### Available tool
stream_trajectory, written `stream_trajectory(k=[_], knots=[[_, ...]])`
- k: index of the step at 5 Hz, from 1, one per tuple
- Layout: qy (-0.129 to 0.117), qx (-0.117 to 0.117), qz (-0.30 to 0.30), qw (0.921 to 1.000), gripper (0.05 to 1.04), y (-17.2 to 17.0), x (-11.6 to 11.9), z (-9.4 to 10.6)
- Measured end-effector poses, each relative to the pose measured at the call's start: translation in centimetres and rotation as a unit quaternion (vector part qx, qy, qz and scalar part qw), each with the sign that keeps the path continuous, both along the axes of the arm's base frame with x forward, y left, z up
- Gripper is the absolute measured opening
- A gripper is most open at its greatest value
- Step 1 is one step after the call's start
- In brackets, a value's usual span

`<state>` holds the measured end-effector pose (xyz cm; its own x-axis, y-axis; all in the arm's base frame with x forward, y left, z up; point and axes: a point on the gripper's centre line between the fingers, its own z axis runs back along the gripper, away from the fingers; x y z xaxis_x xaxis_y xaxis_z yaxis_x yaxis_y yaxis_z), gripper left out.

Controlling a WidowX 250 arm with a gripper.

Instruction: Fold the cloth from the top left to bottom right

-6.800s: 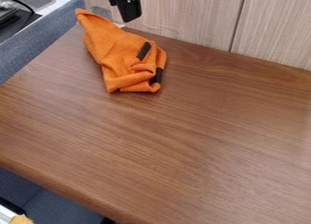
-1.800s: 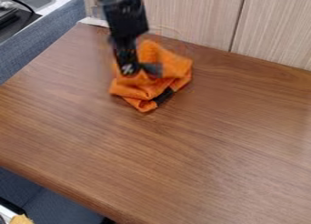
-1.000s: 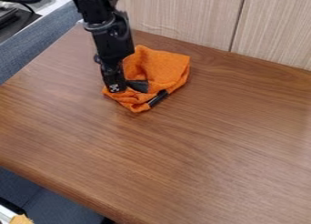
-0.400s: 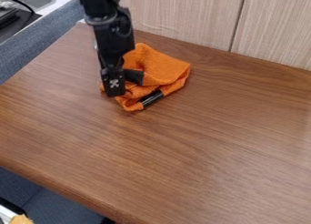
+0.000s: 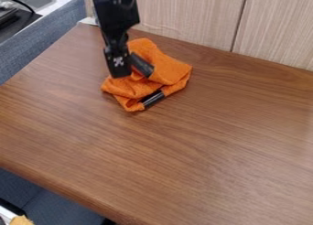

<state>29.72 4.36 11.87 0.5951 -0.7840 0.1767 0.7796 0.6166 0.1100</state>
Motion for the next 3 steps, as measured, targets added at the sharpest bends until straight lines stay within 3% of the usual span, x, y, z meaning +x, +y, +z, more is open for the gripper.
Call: stream_trajectory(k=[1,2,3], knots=[[-0.035,-0.011,-0.005,0.9993,1.000,-0.6,-0.2,2.7],[-0.045,-0.021,-0.009,0.9987,1.000,-0.7,-0.2,4.1],[-0.041,-0.021,-0.014,0.9988,1.000,-0.5,-0.3,4.3]])
